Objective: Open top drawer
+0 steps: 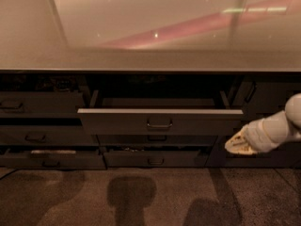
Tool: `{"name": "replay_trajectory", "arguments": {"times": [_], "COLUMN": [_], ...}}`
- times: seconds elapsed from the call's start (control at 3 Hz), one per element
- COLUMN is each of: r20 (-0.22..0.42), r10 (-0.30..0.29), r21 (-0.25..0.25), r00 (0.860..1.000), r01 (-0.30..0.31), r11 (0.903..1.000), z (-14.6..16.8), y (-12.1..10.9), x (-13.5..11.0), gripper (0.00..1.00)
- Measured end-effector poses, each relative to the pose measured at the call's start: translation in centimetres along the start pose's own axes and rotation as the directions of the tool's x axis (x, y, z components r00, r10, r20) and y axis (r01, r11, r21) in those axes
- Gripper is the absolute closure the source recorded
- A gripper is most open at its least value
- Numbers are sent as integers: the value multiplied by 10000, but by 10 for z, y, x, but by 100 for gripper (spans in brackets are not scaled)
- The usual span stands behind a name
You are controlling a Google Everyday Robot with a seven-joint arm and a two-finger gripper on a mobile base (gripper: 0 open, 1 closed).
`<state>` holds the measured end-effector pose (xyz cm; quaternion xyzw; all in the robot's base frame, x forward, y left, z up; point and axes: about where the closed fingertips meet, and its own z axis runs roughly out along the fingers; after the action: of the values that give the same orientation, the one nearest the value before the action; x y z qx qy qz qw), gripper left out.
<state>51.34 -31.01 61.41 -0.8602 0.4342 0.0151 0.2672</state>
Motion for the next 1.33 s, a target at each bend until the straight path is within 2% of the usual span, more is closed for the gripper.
{"name": "replay_trajectory", "arguments": {"times": [0.33, 0.67, 1.0, 1.33], "r20": [204, -250, 0, 76], "r10": [407, 328, 35, 50], "r21": [281, 855, 574, 322], "r00": [9990, 9991, 10000, 10000], "r01": [-412, -305, -35, -52], "r11": [9988, 9959, 9983, 9995], "z": [-31, -62, -43, -27], "y": [-54, -84, -74, -69], "x": [16, 34, 25, 20], "gripper": [100, 100, 100, 100]}}
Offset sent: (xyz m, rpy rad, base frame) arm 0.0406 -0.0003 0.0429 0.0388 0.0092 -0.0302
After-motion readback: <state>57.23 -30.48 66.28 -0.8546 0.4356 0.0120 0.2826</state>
